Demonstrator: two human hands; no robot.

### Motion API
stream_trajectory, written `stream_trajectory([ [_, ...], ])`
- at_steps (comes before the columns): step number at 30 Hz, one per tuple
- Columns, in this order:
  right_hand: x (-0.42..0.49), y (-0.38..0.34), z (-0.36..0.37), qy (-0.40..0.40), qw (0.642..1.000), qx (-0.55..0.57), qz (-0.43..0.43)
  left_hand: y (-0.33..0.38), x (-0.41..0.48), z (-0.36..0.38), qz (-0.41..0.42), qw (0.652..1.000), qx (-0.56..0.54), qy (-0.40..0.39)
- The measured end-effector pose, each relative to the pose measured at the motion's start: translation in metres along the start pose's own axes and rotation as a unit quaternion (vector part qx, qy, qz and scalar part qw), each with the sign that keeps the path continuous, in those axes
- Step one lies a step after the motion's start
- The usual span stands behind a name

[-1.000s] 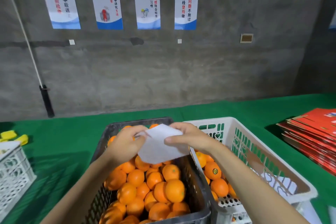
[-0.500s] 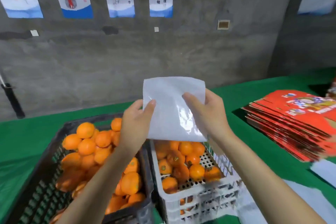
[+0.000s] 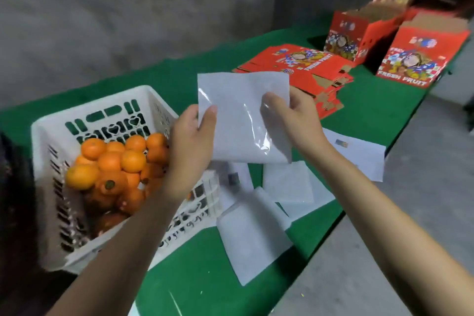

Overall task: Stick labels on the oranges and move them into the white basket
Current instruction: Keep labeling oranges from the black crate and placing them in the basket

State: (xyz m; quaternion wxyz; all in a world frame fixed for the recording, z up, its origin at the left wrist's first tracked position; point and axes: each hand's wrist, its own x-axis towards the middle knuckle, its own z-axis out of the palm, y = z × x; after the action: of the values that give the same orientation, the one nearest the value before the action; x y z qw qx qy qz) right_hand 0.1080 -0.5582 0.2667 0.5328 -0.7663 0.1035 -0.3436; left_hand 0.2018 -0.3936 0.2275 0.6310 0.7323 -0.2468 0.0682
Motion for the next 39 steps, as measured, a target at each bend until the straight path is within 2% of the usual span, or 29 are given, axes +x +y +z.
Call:
stream_trajectory([
  [4,-0.010,0.042,-0.033,-0.018,0.999,-0.016,0.049,-0.028,-0.028,0.034,-0.056,0.997,0.003,-0.059],
  [7,-0.021,0.073,-0.047,-0.049,0.994,-0.035,0.091,-0.052,-0.049,0.041,-0.053,0.991,0.073,-0.100],
  [11,-0.040,0.116,-0.053,-0.104,0.977,-0.082,0.166,-0.085,-0.068,0.044,-0.084,0.978,0.149,-0.117],
  [14,-0.053,0.145,-0.047,-0.158,0.959,-0.105,0.209,-0.110,-0.086,0.044,-0.124,0.954,0.204,-0.180],
  [16,-0.062,0.164,-0.041,-0.206,0.943,-0.136,0.225,-0.127,-0.101,0.044,-0.138,0.938,0.242,-0.206],
  [20,-0.082,0.202,-0.027,-0.308,0.882,-0.286,0.213,-0.154,-0.128,0.041,-0.182,0.905,0.294,-0.249],
  [24,-0.095,0.225,-0.010,-0.318,0.851,-0.362,0.211,-0.165,-0.147,0.033,-0.241,0.862,0.350,-0.278],
  [27,-0.103,0.232,-0.007,-0.322,0.840,-0.394,0.189,-0.159,-0.153,0.034,-0.277,0.823,0.407,-0.284],
  [29,-0.112,0.230,-0.005,-0.267,0.854,-0.420,0.149,-0.152,-0.152,0.032,-0.279,0.806,0.444,-0.272],
  [32,-0.126,0.213,0.009,-0.157,0.893,-0.417,-0.064,-0.142,-0.151,0.010,-0.224,0.813,0.472,-0.256],
  [33,-0.129,0.204,0.018,-0.159,0.898,-0.395,-0.114,-0.140,-0.152,-0.001,-0.204,0.821,0.471,-0.251],
  [35,-0.137,0.186,0.046,-0.215,0.896,-0.353,-0.163,-0.139,-0.157,-0.028,-0.183,0.834,0.464,-0.237],
  [39,-0.166,0.150,0.116,-0.308,0.883,-0.305,-0.184,-0.141,-0.174,-0.084,-0.157,0.834,0.494,-0.191],
])
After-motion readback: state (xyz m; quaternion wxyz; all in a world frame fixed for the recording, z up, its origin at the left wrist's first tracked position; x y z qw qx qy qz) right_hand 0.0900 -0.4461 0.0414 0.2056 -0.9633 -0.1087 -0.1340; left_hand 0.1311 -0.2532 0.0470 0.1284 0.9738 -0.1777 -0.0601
